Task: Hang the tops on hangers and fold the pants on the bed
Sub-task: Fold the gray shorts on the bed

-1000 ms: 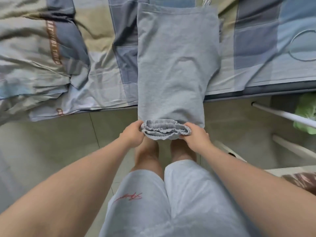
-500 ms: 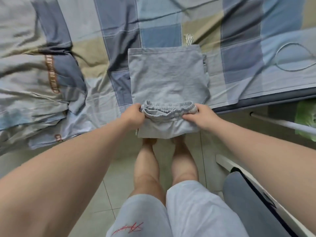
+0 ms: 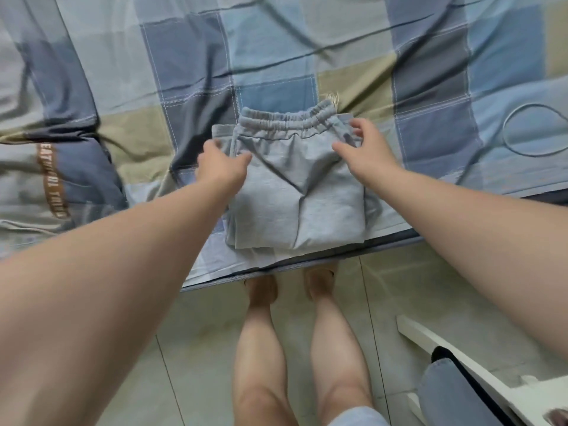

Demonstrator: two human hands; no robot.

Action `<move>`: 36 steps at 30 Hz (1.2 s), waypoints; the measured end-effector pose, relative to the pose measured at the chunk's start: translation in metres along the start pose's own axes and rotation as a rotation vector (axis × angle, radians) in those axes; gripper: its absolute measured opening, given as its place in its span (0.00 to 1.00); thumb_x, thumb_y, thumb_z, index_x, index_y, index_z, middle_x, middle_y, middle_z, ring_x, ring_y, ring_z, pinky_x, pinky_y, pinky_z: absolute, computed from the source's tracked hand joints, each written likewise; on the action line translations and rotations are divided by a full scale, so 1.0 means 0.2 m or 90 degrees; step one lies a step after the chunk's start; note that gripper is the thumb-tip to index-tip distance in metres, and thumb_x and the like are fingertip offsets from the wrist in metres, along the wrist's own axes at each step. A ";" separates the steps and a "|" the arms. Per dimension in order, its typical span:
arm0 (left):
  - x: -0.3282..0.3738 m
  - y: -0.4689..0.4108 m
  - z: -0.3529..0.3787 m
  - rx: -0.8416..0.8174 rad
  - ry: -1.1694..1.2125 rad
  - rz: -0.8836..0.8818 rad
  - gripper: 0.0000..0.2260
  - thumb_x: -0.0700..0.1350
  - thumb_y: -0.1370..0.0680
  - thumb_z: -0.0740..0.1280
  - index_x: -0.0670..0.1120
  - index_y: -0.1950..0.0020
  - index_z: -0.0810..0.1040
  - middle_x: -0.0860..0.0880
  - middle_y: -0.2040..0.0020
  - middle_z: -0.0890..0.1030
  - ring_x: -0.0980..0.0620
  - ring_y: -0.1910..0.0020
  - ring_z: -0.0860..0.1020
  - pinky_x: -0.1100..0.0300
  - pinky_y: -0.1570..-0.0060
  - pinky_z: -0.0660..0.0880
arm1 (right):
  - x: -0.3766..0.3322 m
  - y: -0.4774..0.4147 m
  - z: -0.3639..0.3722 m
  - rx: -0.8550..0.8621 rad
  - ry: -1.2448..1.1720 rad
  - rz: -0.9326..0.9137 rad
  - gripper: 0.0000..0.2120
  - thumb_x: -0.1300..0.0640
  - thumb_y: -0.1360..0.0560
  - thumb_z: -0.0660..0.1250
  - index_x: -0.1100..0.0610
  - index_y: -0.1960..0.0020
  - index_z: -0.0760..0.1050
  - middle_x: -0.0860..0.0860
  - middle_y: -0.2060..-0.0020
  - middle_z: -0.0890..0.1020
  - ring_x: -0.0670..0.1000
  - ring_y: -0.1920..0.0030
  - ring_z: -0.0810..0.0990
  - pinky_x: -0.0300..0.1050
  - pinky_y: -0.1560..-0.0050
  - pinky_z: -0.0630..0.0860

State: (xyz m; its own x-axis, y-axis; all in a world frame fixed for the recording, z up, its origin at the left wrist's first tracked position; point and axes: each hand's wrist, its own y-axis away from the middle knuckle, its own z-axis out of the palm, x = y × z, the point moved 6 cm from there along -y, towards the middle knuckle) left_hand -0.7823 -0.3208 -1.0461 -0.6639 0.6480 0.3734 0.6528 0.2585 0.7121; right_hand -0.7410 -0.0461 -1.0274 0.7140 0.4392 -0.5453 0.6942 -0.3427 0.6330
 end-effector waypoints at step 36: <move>-0.12 1.31 -0.53 -0.222 0.078 -0.106 0.17 0.51 0.27 0.76 0.44 0.43 0.79 0.45 0.48 0.83 0.47 0.53 0.81 0.55 0.51 0.76 | 0.03 1.50 -0.53 -0.155 -0.410 0.398 0.13 0.58 0.25 0.72 0.59 0.42 0.80 0.58 0.48 0.86 0.58 0.54 0.86 0.52 0.52 0.82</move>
State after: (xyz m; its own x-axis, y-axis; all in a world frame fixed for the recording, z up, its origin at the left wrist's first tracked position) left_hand -0.6344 -0.3445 -0.8043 -0.8021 0.5225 0.2892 0.3841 0.0805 0.9198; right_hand -0.5392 -0.0579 -0.7823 0.9156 -0.3369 -0.2195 0.1793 -0.1465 0.9728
